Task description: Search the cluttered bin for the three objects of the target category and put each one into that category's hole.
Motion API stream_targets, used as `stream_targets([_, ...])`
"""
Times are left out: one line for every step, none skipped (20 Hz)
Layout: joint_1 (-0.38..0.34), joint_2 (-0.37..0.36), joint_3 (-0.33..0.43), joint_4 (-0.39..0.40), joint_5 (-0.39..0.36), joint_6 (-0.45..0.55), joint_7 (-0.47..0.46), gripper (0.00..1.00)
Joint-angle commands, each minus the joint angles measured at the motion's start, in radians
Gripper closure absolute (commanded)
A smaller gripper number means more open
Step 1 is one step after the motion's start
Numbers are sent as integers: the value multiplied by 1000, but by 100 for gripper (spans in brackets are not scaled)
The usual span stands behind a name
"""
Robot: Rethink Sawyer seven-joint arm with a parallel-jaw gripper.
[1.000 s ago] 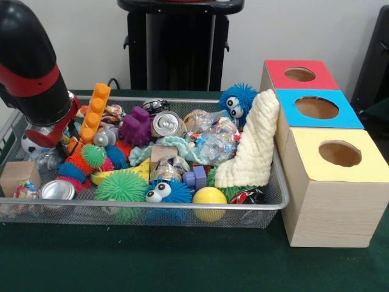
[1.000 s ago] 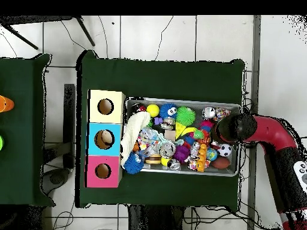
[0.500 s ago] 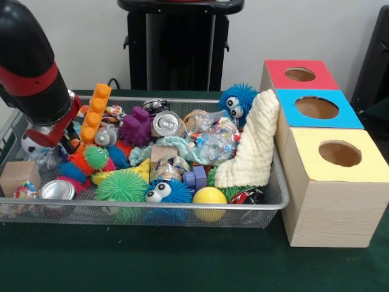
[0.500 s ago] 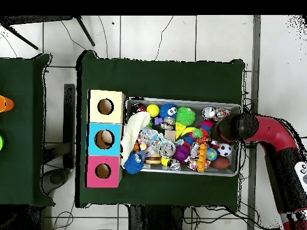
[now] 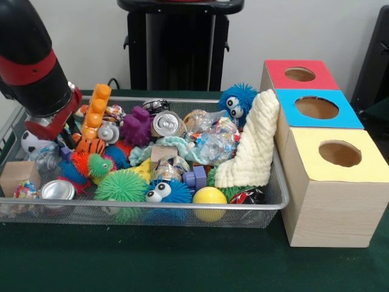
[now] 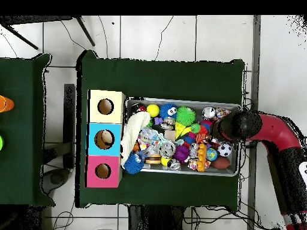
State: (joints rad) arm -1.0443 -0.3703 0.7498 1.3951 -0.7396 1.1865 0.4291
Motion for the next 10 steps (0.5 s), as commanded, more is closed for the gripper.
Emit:
stream_targets([16,-182,91,125,42,41,-216,100])
stream_targets([21,-208,98,136,51,40,-196,100])
stream_targets([27,-225,99,141,56,40,-180,100])
stream_targets([32,-241,101,146,60,40,-165,100])
stream_targets([36,-253,103,148,67,43,-152,100])
stream_targets([39,-266,104,150,75,45,-138,100])
stream_targets([42,-270,105,150,80,46,-134,100])
stream_targets([43,-278,114,153,97,46,-129,100])
stream_targets([45,-282,113,154,105,47,-124,100])
stream_targets([49,-289,112,159,117,45,-107,100])
